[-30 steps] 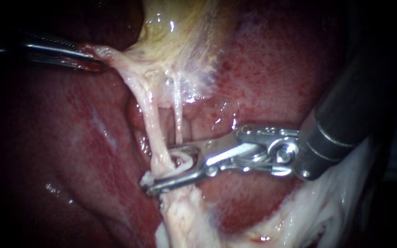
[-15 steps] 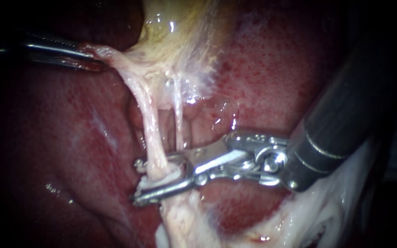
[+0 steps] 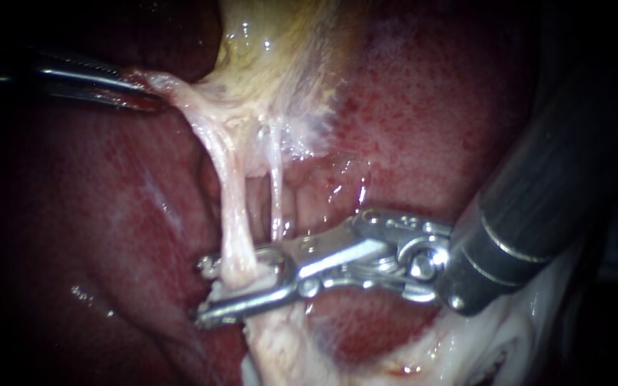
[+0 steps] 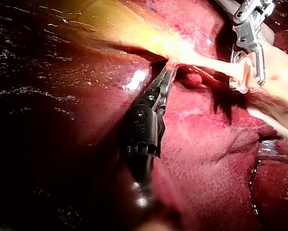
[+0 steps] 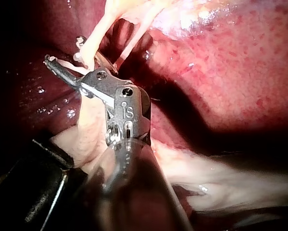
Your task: Clipping second clip left tube
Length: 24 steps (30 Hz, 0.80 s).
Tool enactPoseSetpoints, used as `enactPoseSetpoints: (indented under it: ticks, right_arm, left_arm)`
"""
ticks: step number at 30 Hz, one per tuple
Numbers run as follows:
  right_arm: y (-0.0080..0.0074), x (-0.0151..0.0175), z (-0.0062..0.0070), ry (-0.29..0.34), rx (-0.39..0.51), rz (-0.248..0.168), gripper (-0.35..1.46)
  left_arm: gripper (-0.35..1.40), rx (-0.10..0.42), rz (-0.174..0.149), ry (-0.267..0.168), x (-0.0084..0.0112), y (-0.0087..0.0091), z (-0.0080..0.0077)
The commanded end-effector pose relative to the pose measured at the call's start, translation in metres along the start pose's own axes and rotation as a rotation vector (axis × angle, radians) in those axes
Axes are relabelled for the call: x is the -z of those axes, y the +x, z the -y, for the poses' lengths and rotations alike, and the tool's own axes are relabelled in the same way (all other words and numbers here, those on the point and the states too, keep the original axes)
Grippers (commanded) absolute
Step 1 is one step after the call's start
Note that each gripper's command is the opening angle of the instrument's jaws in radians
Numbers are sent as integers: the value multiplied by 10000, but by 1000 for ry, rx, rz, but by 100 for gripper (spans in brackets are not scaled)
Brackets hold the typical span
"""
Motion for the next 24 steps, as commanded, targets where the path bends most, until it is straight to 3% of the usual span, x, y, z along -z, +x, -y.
enactPoseSetpoints:
  ticks: [1, 8, 14, 24]
  right_arm:
    - [0, 1, 1, -1, -9, 0, 23]
    - [3, 6, 3, 13, -41, 7, -35]
    - [2, 8, 4, -6, -75, 41, -35]
    - [1, 8, 3, 0, -74, 45, -35]
  left_arm:
    - [-35, 0, 0, 0, 0, 0, 0]
    - [-35, 0, 0, 0, 0, 0, 0]
    - [-35, 1, 0, 1, -1, 1, 0]
    - [-35, 1, 0, 1, -2, 2, 0]
